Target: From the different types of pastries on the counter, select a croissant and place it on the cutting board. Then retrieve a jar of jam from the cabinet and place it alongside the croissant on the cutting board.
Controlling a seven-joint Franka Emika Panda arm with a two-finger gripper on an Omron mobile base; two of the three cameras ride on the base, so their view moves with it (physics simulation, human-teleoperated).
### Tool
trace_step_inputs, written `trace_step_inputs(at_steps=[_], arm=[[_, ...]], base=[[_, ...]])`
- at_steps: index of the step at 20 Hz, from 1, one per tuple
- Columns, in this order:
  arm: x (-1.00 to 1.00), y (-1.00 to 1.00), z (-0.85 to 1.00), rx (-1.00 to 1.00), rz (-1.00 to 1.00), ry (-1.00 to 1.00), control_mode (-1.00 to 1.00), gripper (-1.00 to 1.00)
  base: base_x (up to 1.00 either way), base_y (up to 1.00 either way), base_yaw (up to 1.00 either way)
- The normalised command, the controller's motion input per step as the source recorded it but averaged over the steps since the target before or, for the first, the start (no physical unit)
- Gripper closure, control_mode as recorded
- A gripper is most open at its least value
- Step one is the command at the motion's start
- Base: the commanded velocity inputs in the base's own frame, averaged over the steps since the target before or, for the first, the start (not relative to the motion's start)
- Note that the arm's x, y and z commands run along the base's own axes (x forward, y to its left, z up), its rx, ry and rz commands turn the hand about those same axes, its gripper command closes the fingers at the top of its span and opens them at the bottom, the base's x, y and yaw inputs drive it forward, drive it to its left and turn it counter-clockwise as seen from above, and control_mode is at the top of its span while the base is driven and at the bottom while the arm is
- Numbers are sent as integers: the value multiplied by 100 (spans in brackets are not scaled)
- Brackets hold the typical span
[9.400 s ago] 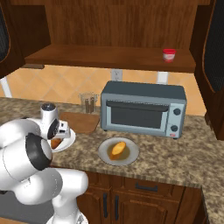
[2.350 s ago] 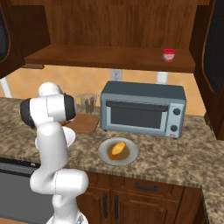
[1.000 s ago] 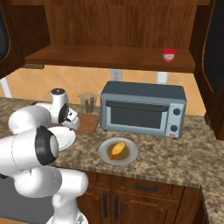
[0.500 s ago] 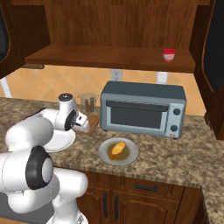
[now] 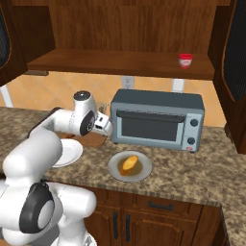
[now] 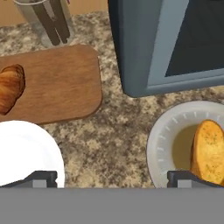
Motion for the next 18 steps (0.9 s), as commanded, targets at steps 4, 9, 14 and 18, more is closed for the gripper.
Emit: trace_step_inputs(at_steps=[4,9,14,18], arm=[[-10,-57,62,-18,0,0,-100,-100],[-60,-35,41,-25,0,-7,-100,-100],[-36,-32,62,-18,-7,-15,-100,-100],[-2,-41,65,-5,-5,-19,-100,-100]], base=[[0,0,0],[0,0,0],[0,0,0],[0,0,0]])
